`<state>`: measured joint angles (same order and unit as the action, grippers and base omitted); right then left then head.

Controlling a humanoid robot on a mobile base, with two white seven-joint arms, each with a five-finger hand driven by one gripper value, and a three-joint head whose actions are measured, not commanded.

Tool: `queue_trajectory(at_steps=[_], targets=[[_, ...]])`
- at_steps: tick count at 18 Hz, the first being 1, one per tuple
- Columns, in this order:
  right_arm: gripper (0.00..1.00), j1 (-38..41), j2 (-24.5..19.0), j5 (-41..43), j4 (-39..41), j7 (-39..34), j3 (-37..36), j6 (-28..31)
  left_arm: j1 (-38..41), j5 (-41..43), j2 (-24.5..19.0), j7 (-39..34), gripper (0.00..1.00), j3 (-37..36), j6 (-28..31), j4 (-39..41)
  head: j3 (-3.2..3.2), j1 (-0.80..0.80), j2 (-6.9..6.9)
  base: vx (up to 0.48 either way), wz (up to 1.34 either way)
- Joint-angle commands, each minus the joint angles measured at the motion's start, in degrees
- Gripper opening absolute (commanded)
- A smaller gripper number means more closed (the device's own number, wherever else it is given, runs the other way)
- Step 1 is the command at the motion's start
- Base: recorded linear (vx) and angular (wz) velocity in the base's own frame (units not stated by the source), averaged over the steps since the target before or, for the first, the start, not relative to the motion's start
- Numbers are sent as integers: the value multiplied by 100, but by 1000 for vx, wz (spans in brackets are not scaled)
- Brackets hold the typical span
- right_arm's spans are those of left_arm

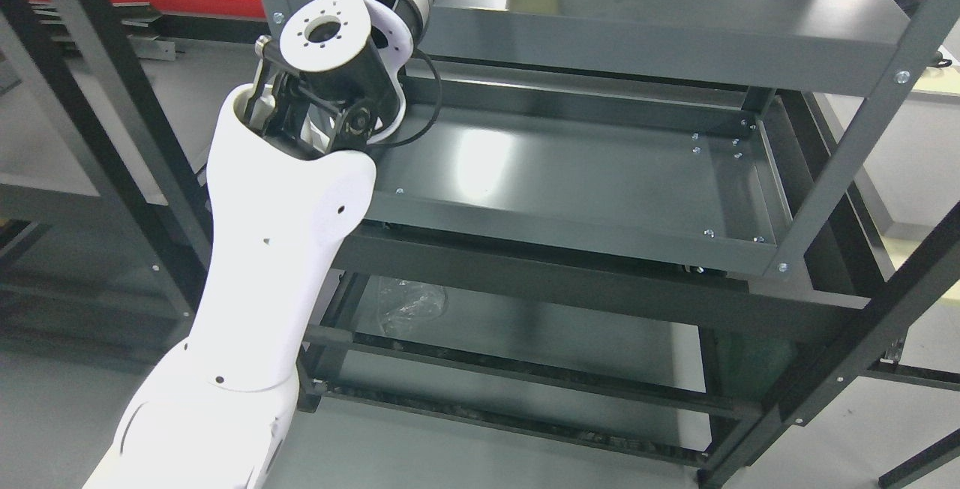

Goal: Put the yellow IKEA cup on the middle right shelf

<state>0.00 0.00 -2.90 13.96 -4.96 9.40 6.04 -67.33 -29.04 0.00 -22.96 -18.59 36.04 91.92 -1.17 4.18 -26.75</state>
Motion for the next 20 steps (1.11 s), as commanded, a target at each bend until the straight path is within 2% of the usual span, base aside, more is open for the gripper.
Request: queue_trajectory(at_steps=[1,7,14,16,18,20], targets=[[99,35,100,0,1,4,0,3,754,4,-100,-6,100,-224,96,826,0,0,0,-170,49],[99,35,100,0,1,4,0,3,1484,135,-100,2,100,66,-148,977,0,0,0,-201,-26],[99,35,100,0,1,4,0,3,3390,1531,-100,99,100,426,-2299,504,0,0,0,-99,-156],[99,35,100,0,1,4,0,3,3873,1586,-100,117,100,576,-2635,344,0,0,0,3,-15],[99,35,100,0,1,4,0,3,4410,1586,-100,117,100,532,-2663,335,0,0,0,23,82],[99,35,100,0,1,4,0,3,4562,1586,-100,117,100,602,-2663,73,0,0,0,42,47]])
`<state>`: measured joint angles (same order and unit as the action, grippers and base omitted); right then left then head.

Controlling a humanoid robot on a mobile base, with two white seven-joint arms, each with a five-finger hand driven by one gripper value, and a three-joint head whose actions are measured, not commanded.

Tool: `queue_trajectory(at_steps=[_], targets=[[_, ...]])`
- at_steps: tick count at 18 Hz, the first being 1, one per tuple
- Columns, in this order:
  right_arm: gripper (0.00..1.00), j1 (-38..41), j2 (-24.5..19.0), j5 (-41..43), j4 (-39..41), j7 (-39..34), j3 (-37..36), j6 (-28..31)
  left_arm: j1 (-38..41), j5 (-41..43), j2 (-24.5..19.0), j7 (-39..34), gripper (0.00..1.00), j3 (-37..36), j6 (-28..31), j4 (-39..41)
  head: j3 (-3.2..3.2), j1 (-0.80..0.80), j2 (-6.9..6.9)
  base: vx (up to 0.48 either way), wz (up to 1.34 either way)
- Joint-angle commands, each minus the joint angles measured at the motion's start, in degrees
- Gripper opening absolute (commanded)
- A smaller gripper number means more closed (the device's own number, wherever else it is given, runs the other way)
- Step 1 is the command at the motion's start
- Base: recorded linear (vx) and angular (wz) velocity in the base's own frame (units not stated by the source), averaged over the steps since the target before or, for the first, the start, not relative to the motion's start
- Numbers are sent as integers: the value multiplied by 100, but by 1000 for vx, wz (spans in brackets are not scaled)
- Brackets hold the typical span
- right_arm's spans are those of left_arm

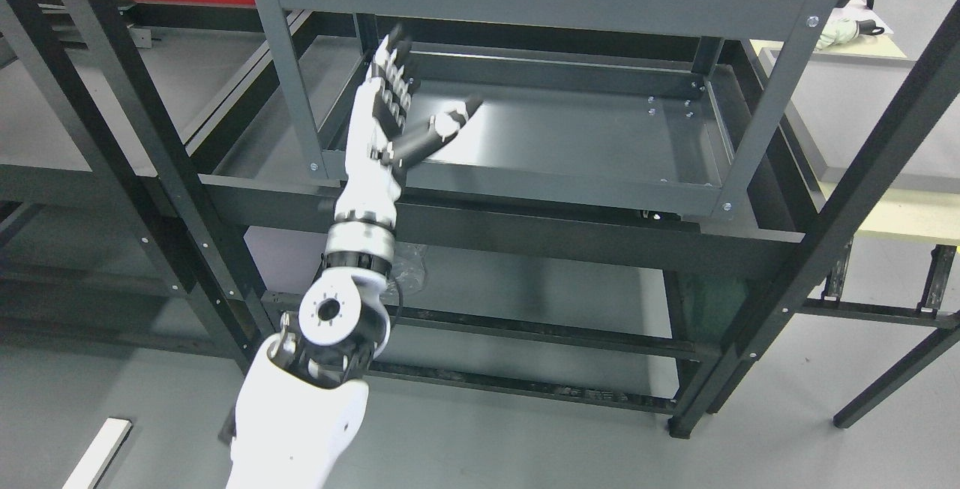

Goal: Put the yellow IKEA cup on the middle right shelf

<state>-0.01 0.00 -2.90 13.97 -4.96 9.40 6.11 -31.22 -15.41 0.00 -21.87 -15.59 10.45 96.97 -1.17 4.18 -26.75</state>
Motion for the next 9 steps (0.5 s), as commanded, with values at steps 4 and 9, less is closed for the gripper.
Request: queue_trajectory(at_steps=[4,9], targets=[[99,36,100,0,1,4,0,-5,811,231,-100,120,100,662,-44,-1207,0,0,0,37,1],[99,36,100,0,1,4,0,-5,969,222,-100,999,100,724,-218,-1242,0,0,0,25,13]])
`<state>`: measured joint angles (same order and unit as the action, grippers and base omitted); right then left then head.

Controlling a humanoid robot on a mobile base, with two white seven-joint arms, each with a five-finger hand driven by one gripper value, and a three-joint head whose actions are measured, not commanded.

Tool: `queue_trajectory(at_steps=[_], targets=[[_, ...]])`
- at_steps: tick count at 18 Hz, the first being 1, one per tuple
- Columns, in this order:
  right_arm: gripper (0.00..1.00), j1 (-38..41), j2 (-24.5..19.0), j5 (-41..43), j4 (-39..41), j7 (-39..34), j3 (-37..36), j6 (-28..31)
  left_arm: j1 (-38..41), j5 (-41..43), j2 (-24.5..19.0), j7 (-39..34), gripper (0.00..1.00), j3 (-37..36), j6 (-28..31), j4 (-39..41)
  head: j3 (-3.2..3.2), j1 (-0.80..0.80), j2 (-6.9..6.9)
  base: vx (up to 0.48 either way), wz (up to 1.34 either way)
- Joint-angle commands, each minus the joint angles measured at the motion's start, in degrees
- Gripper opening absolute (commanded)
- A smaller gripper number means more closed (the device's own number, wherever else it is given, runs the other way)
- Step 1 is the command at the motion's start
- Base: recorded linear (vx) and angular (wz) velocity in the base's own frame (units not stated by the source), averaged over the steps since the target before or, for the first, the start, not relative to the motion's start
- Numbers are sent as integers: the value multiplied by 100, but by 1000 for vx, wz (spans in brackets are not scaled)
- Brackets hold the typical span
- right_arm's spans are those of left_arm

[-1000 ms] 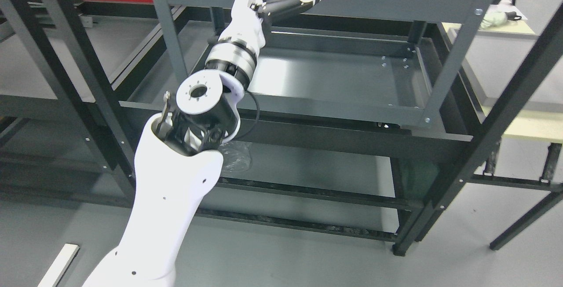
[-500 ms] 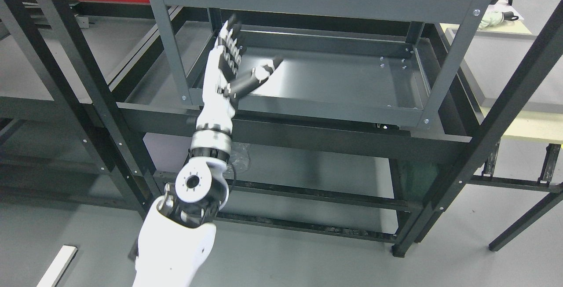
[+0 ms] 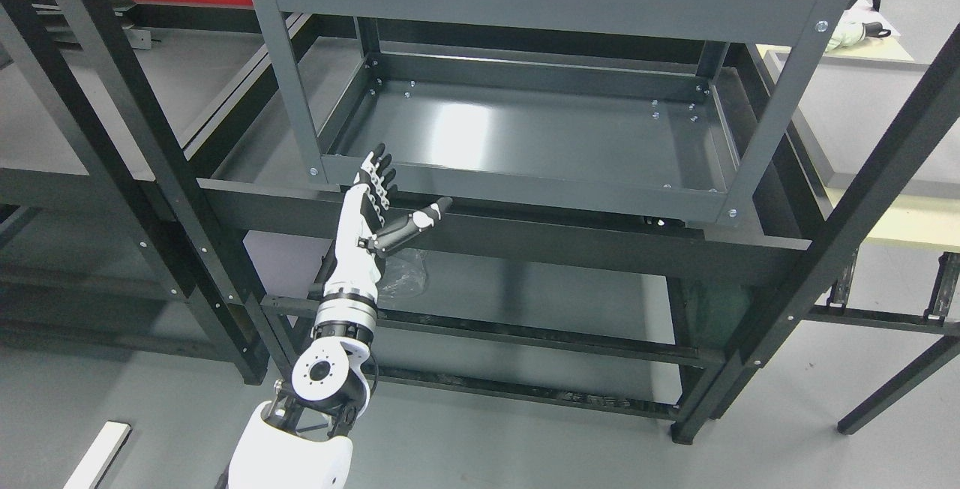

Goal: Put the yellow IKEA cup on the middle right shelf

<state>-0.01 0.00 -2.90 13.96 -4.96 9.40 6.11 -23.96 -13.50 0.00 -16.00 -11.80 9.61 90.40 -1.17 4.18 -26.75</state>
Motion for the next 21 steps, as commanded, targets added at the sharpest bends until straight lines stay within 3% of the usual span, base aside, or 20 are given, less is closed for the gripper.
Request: queue_trajectory(at_steps=[1,21], targets=[[99,36,100,0,2,4,0,-5,243,32,-100,422,100,406,-205,-593,0,0,0,25,25],[99,36,100,0,2,4,0,-5,269,32,-100,413,100,714,-381,-637,0,0,0,13,-24]])
